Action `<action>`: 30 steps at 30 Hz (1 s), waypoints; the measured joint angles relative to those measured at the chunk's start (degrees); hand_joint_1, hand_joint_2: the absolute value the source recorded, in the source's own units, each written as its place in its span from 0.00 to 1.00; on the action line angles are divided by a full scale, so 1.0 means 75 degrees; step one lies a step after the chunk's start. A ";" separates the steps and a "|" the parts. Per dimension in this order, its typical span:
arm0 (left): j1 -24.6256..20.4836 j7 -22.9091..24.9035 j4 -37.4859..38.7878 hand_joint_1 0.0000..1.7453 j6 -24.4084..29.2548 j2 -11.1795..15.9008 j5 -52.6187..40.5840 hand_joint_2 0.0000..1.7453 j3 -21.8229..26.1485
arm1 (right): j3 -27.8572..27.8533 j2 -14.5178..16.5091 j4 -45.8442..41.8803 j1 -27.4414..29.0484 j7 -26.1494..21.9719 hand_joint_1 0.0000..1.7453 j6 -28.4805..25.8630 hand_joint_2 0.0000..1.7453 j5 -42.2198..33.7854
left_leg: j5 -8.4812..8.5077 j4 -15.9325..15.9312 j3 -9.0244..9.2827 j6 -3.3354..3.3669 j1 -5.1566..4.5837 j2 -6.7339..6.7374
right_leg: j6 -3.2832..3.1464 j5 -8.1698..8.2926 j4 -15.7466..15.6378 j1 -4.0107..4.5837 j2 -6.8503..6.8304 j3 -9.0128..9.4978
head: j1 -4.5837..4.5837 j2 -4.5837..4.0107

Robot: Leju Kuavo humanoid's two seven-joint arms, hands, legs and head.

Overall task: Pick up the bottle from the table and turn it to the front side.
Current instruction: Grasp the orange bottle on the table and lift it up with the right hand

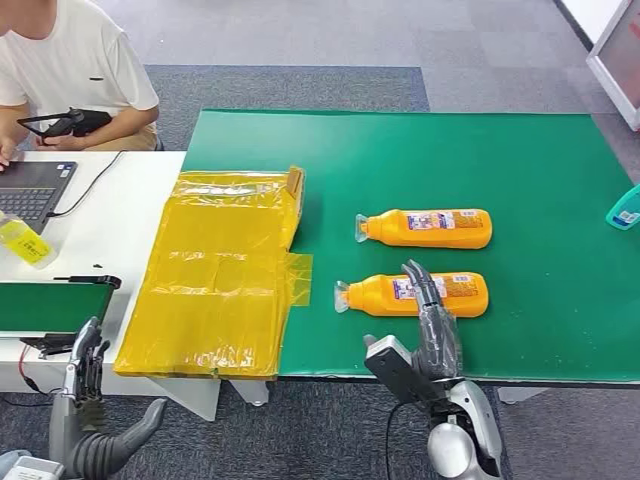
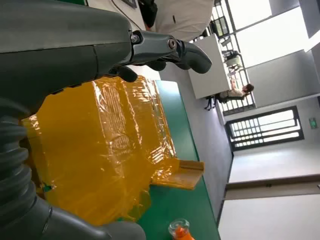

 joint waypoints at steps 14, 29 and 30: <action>0.0050 -0.0117 -0.0179 0.00 0.0100 0.0006 0.0514 1.00 0.0494 | -0.0029 -0.0277 -0.0144 0.0017 0.0033 0.00 -0.0106 1.00 -0.0025 | 0.0000 0.0000 0.0001 0.0000 0.0000 0.0000 | 0.0000 0.0000 0.0000 0.0001 0.0000 -0.0001 | -0.0001 0.0000; 0.0108 -0.0278 -0.0315 0.00 0.0069 0.0023 0.0335 1.00 0.0932 | 0.0512 -0.1221 -0.0058 -0.0353 0.1082 0.00 -0.0121 1.00 0.2614 | 0.0000 0.0000 0.0000 0.0001 0.0000 0.0000 | 0.0001 0.0003 0.0000 -0.0001 0.0001 0.0003 | -0.0001 0.0000; 0.0108 -0.0283 -0.0315 0.00 0.0060 0.0023 0.0324 1.00 0.0936 | 0.0648 -0.1357 0.0022 -0.0485 0.1238 0.00 -0.0048 1.00 0.2767 | 0.0001 0.0000 0.0001 0.0001 0.0000 0.0000 | 0.0002 0.0004 0.0000 -0.0001 0.0000 0.0003 | -0.0001 0.0000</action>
